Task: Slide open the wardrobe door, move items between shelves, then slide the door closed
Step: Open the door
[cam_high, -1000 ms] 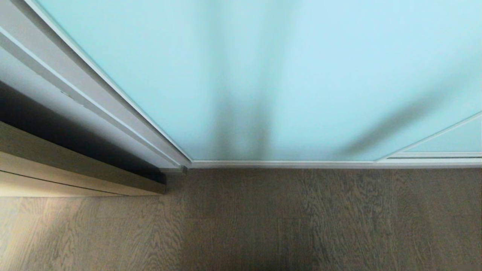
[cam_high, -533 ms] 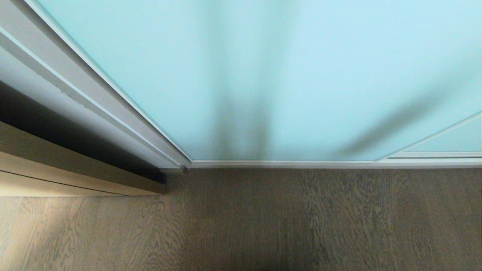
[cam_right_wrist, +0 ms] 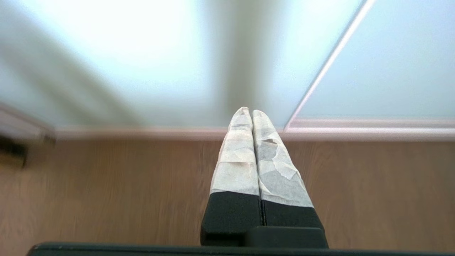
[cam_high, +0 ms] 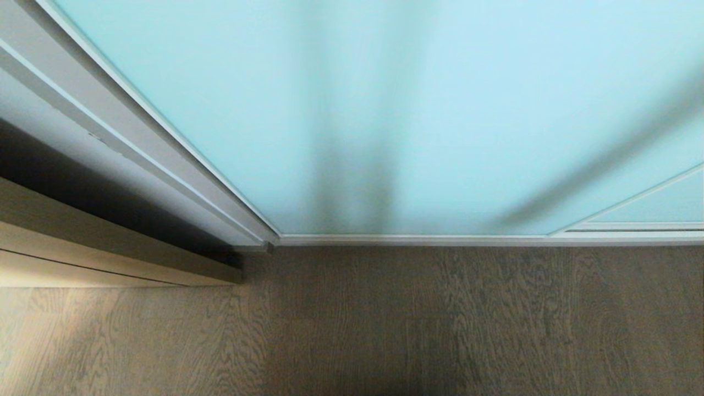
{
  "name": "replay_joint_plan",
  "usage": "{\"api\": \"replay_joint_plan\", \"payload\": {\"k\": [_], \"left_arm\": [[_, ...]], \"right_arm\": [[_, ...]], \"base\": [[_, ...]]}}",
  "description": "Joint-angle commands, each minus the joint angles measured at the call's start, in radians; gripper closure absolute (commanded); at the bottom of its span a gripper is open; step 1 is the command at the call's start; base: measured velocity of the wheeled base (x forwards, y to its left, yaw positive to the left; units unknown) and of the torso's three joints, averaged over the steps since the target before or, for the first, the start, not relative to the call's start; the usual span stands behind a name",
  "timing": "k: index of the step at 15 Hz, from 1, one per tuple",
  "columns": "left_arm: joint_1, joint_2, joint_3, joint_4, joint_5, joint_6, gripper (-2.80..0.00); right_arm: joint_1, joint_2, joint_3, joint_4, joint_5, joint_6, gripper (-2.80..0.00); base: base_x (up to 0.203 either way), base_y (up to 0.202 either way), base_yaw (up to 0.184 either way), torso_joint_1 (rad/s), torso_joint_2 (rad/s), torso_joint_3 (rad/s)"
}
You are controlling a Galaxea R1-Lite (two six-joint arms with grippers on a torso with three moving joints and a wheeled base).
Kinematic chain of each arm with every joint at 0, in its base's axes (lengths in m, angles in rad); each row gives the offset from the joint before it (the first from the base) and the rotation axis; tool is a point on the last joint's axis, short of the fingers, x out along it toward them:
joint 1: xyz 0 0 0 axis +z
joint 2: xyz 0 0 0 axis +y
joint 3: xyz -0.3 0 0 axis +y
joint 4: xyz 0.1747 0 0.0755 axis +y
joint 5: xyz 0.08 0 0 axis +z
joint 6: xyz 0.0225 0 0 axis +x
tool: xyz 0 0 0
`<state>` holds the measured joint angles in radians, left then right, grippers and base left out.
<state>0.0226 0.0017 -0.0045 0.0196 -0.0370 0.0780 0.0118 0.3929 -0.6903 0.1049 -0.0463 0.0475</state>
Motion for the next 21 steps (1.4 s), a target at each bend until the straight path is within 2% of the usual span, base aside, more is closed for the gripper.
{"api": "replay_joint_plan", "payload": {"k": [1, 4, 5, 8, 14, 18, 21], "left_arm": [[0.0, 0.001, 0.0, 0.0, 0.0, 0.002, 0.0], [0.0, 0.001, 0.0, 0.0, 0.0, 0.0, 0.0], [0.0, 0.001, 0.0, 0.0, 0.0, 0.0, 0.0], [0.0, 0.001, 0.0, 0.0, 0.0, 0.0, 0.0], [0.0, 0.001, 0.0, 0.0, 0.0, 0.0, 0.0], [0.0, 0.001, 0.0, 0.0, 0.0, 0.0, 0.0], [0.0, 0.001, 0.0, 0.0, 0.0, 0.0, 0.0]], "right_arm": [[-0.019, 0.19, -0.096, -0.003, -0.016, 0.003, 0.0], [-0.045, 0.3, -0.147, -0.064, -0.103, -0.011, 0.0], [-0.048, 0.322, -0.156, -0.08, -0.118, -0.04, 0.0], [-0.074, 0.404, -0.188, -0.144, -0.161, -0.058, 0.0], [-0.31, 0.588, -0.195, -0.388, -0.147, -0.114, 0.0], [-0.357, 0.646, -0.228, -0.427, -0.119, -0.129, 0.0], [-0.422, 0.705, -0.243, -0.481, -0.11, -0.127, 0.0]], "base": [[0.0, 0.0, 0.0, 0.0, 0.0, 0.0], [0.0, 0.0, 0.0, 0.0, 0.0, 0.0], [0.0, 0.0, 0.0, 0.0, 0.0, 0.0], [0.0, 0.0, 0.0, 0.0, 0.0, 0.0], [0.0, 0.0, 0.0, 0.0, 0.0, 0.0], [0.0, 0.0, 0.0, 0.0, 0.0, 0.0], [0.0, 0.0, 0.0, 0.0, 0.0, 0.0]]}}
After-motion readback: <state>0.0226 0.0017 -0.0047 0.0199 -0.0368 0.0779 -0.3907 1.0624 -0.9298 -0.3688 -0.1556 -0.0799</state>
